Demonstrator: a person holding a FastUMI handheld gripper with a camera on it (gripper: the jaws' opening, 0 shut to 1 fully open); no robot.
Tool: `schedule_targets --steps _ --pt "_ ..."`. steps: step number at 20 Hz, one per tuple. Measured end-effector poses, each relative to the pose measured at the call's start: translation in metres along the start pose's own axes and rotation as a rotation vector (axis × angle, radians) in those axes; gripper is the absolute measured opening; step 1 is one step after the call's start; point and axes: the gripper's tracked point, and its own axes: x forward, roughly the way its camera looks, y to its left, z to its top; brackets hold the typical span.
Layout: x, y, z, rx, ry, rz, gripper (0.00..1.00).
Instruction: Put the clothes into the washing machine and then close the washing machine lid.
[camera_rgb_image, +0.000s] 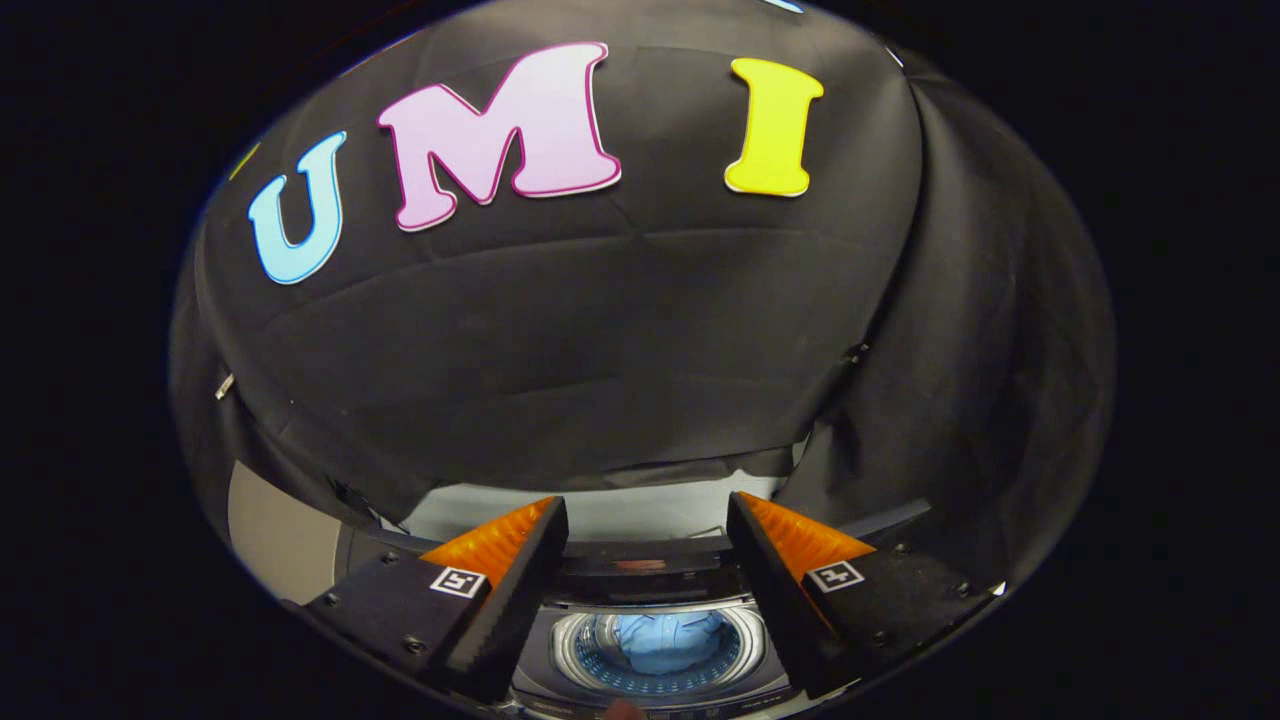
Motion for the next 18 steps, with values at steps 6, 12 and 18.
schedule_targets --steps 6,12,18 --pt "0.001 0.000 -0.007 -0.017 0.001 -0.015 1.00" --pt "-0.016 0.001 -0.018 -0.028 -0.026 -0.021 1.00" --pt "-0.038 -0.002 -0.037 -0.030 -0.060 -0.032 1.00"
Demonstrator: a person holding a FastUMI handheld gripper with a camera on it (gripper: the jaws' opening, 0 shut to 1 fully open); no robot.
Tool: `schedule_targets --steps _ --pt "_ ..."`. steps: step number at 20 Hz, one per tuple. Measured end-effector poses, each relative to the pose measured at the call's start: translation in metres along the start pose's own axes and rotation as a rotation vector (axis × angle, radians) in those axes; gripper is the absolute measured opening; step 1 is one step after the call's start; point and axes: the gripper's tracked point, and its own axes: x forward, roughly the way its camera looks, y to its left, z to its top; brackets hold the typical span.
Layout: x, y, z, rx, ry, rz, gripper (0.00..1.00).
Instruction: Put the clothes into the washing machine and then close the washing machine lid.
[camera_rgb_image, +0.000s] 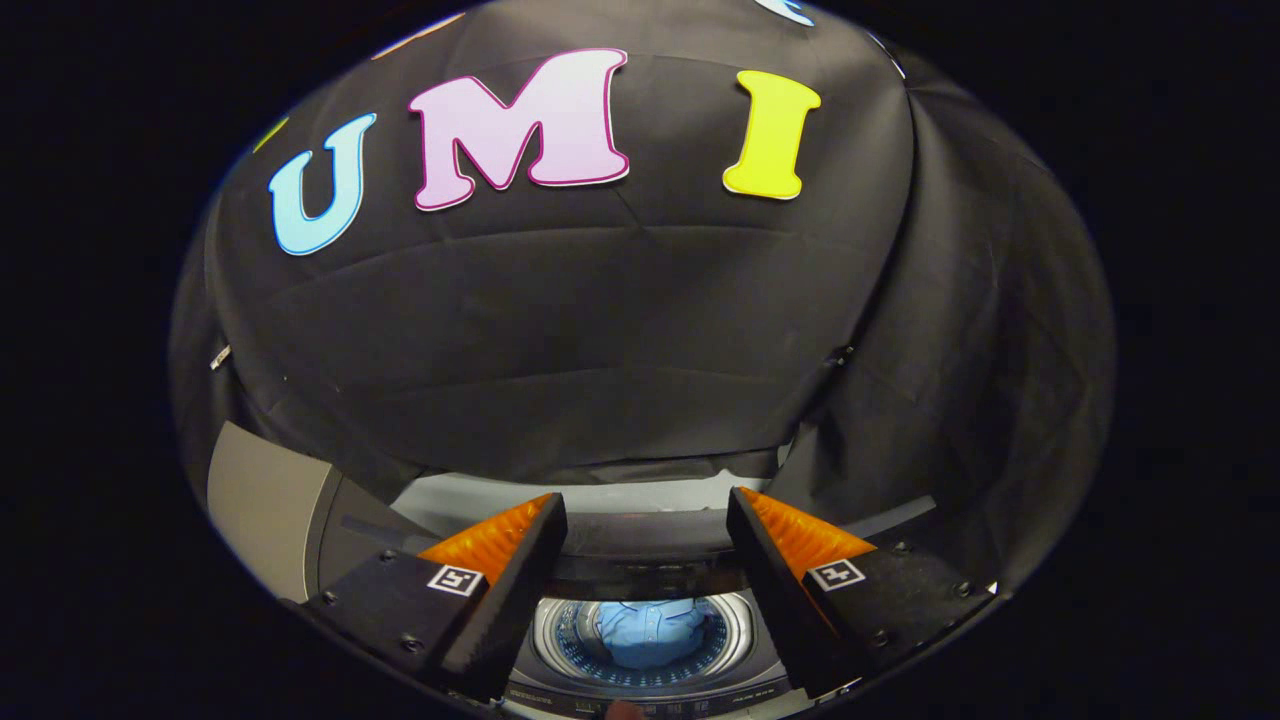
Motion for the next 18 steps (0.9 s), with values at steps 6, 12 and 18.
schedule_targets --steps 6,12,18 --pt "-0.016 -0.001 -0.013 0.001 -0.045 -0.003 1.00" --pt "-0.022 0.000 -0.027 -0.001 -0.060 0.002 1.00" --pt "-0.022 0.002 -0.054 -0.002 -0.023 0.018 1.00"
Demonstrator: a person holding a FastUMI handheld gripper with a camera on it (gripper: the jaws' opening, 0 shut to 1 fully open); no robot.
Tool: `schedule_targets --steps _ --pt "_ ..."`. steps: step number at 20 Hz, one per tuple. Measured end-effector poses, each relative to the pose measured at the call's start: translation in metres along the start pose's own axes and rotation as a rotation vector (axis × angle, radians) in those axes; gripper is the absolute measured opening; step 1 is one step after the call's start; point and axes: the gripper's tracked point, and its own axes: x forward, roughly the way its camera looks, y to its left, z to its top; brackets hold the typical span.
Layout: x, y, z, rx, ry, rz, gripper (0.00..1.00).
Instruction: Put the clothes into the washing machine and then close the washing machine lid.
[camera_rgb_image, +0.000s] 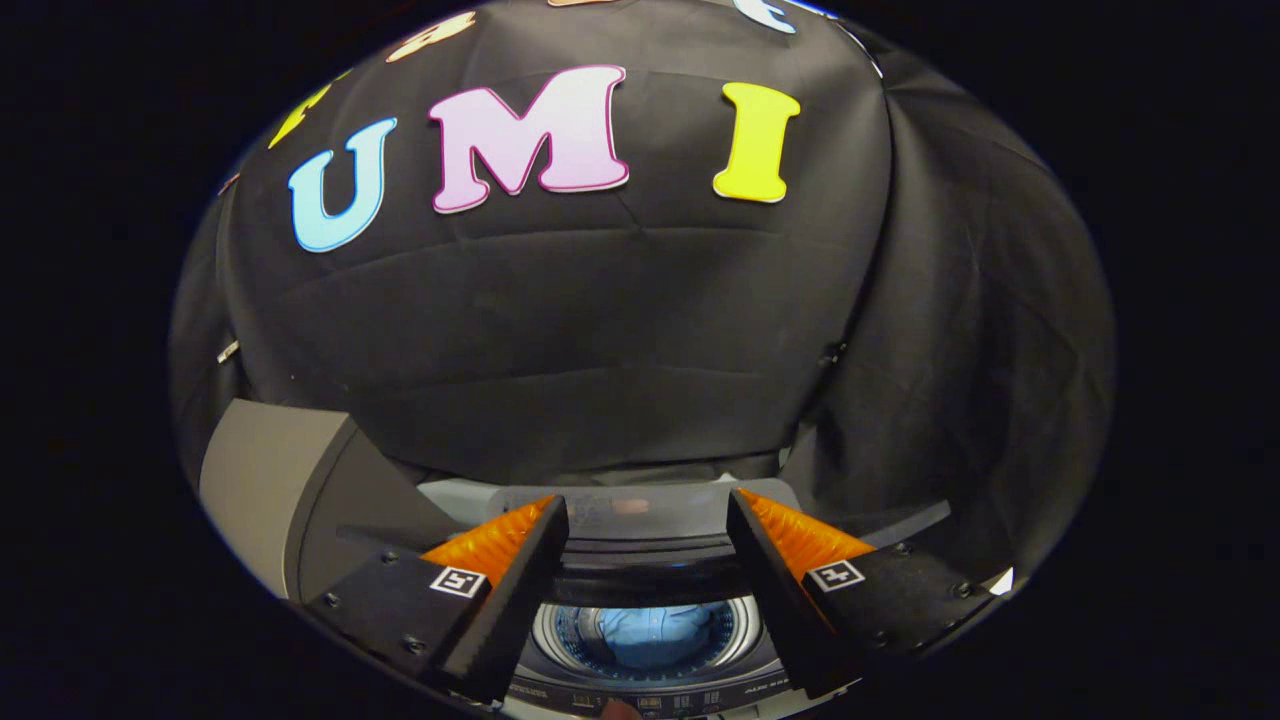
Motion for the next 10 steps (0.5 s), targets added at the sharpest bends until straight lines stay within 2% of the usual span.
schedule_targets --steps 3,5,10 --pt "0.009 0.002 -0.026 0.014 0.022 0.005 1.00" --pt "0.010 -0.003 -0.055 0.008 0.081 -0.017 1.00" --pt "0.024 0.001 -0.126 0.027 0.173 0.002 0.99"
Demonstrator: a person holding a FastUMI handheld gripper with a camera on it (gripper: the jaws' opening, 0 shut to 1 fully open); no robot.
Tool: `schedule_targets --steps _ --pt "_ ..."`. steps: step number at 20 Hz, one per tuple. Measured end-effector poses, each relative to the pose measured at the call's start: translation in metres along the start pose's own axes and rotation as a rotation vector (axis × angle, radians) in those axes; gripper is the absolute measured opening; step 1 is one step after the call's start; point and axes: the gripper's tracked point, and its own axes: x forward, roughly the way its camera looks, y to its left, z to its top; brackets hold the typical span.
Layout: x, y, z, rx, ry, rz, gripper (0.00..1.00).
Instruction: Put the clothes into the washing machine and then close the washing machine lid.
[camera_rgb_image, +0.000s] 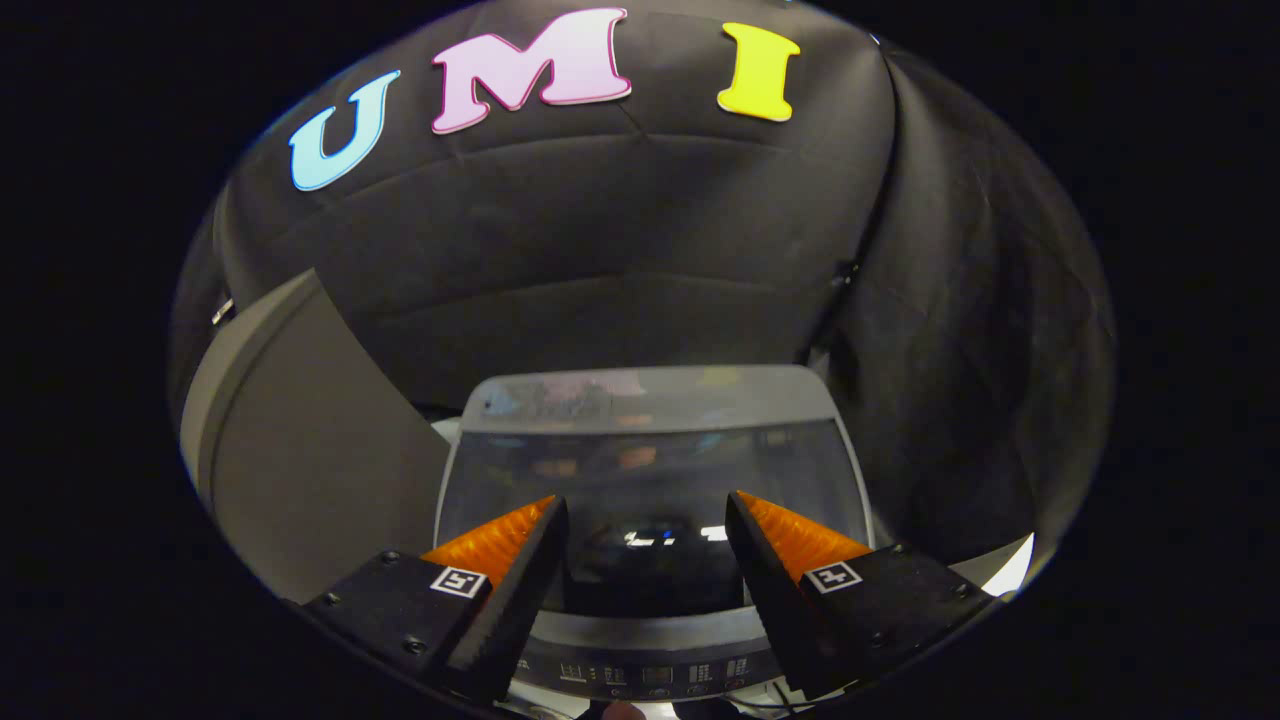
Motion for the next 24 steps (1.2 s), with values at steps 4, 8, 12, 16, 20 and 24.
schedule_targets --steps 4,8,12,16,20,24 --pt "0.007 -0.001 -0.035 -0.006 0.053 0.001 0.99" --pt "0.009 -0.001 -0.041 -0.010 0.067 0.001 0.99" --pt "0.008 0.000 -0.040 -0.013 0.067 0.005 0.99" --pt "0.000 0.003 -0.024 -0.004 0.027 0.007 0.99" --pt "-0.016 0.002 0.001 -0.011 -0.031 0.005 0.99" --pt "-0.033 0.004 0.024 -0.011 -0.098 0.015 0.99"
